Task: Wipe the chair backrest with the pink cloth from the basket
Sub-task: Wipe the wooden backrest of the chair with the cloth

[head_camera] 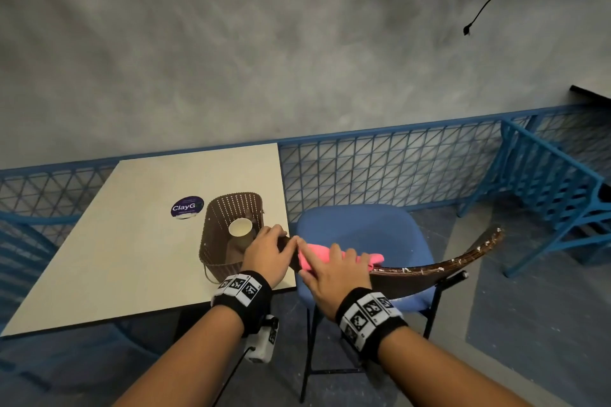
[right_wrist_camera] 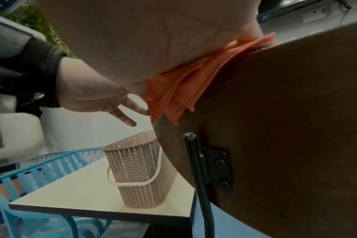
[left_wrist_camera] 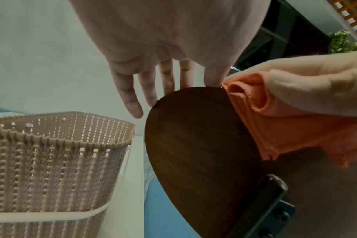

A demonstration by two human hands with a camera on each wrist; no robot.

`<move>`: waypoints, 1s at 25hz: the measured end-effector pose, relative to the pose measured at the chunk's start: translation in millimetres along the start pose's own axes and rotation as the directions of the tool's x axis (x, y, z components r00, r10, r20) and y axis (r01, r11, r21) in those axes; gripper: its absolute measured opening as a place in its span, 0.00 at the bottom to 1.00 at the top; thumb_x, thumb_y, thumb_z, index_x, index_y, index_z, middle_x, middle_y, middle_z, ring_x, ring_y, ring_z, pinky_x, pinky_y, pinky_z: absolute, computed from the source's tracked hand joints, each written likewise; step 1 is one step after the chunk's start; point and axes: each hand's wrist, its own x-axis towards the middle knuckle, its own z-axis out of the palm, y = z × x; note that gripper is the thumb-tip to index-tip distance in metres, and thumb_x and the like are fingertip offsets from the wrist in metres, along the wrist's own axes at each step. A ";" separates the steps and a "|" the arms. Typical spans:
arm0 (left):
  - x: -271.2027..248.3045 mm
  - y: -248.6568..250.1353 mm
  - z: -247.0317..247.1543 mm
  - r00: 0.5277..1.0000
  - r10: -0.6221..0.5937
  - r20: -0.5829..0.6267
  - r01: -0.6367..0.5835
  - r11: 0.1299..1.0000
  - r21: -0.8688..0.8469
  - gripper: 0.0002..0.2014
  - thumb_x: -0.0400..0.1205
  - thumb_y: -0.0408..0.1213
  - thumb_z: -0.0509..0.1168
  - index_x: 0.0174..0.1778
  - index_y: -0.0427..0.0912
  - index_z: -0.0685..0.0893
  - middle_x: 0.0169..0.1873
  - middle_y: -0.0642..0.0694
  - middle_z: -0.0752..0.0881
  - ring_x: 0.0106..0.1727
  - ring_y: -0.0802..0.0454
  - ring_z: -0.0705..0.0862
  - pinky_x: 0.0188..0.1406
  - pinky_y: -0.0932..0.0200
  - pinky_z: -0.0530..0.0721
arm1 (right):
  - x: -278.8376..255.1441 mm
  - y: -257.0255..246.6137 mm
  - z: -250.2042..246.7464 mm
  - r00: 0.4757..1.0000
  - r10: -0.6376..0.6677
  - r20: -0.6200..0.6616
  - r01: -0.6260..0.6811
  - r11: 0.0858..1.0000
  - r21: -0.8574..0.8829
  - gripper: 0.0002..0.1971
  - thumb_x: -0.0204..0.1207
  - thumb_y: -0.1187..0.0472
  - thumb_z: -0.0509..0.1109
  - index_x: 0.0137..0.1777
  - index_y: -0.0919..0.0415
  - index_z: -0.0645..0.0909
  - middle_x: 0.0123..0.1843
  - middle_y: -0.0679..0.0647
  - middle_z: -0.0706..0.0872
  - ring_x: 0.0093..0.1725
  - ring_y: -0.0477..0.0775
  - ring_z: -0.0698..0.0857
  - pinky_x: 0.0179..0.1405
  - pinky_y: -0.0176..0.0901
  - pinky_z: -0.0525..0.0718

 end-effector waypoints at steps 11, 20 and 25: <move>3.8 14.9 -1.1 0.997 -0.070 0.023 0.067 0.990 0.123 0.15 0.84 0.52 0.62 0.51 0.43 0.81 0.50 0.45 0.82 0.50 0.44 0.82 0.47 0.52 0.75 | -30.0 59.6 16.9 0.990 -0.091 -0.109 0.091 0.996 -0.008 0.24 0.81 0.37 0.55 0.76 0.35 0.69 0.52 0.58 0.85 0.45 0.68 0.82 0.52 0.68 0.78; 10.0 78.3 42.1 0.979 -0.066 0.192 -0.038 0.868 0.494 0.24 0.84 0.60 0.51 0.54 0.52 0.88 0.60 0.45 0.88 0.67 0.44 0.80 0.71 0.45 0.65 | -32.9 78.0 16.0 0.969 -0.175 -0.172 0.179 0.984 0.008 0.25 0.79 0.37 0.58 0.76 0.37 0.69 0.53 0.58 0.85 0.45 0.68 0.82 0.49 0.67 0.80; 7.3 73.8 46.1 0.977 -0.067 0.203 -0.065 0.812 0.580 0.31 0.81 0.67 0.45 0.55 0.54 0.89 0.58 0.50 0.88 0.67 0.46 0.78 0.71 0.42 0.65 | -39.9 109.1 19.8 0.973 -0.190 -0.132 0.191 0.982 -0.006 0.27 0.79 0.36 0.59 0.78 0.36 0.69 0.53 0.58 0.86 0.44 0.68 0.82 0.49 0.67 0.80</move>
